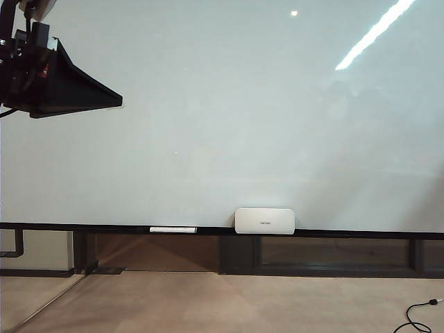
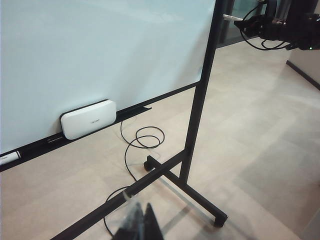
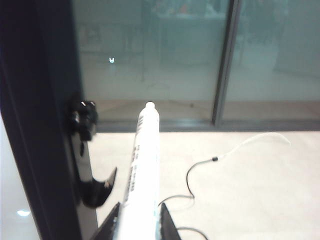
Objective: Reach to the right to find the marker pen, pick it up, and write the number 11 on the whiteboard.
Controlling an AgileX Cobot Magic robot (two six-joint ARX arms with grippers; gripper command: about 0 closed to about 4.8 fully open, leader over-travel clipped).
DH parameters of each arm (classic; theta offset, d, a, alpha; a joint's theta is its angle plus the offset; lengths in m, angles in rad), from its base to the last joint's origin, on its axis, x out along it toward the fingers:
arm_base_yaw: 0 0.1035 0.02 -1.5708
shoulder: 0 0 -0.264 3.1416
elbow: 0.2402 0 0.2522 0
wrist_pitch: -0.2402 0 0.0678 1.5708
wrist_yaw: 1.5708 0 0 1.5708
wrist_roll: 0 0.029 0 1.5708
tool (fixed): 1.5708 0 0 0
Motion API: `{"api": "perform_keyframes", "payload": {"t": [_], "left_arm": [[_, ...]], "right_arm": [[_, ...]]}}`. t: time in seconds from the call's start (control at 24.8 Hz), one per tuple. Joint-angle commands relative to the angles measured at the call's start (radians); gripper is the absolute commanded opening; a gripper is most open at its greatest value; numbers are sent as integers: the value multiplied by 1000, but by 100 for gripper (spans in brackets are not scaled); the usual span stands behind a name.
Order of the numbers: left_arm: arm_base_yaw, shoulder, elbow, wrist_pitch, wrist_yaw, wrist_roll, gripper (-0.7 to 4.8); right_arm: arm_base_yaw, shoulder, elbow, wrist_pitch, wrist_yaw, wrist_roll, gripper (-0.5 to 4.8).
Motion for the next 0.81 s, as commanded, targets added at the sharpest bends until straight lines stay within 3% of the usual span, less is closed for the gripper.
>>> {"api": "perform_keyframes", "payload": {"t": [0.04, 0.2, 0.32, 0.61, 0.81], "left_arm": [[-1, -2, 2, 6, 7, -5, -5], [-1, -2, 2, 7, 11, -18, -5], [-1, -2, 2, 7, 81, -55, -5], [-1, -6, 2, 9, 187, -109, -5], [-3, -14, 2, 39, 207, -161, -5]], "right_arm": [[-5, -68, -49, 19, 5, 6, -1], [-5, -195, -186, 52, 55, 3, -1], [-3, -311, -306, 51, 119, 11, -1], [2, -512, -487, 65, 139, 35, -1], [8, -661, -614, 63, 143, 96, -1]]}}
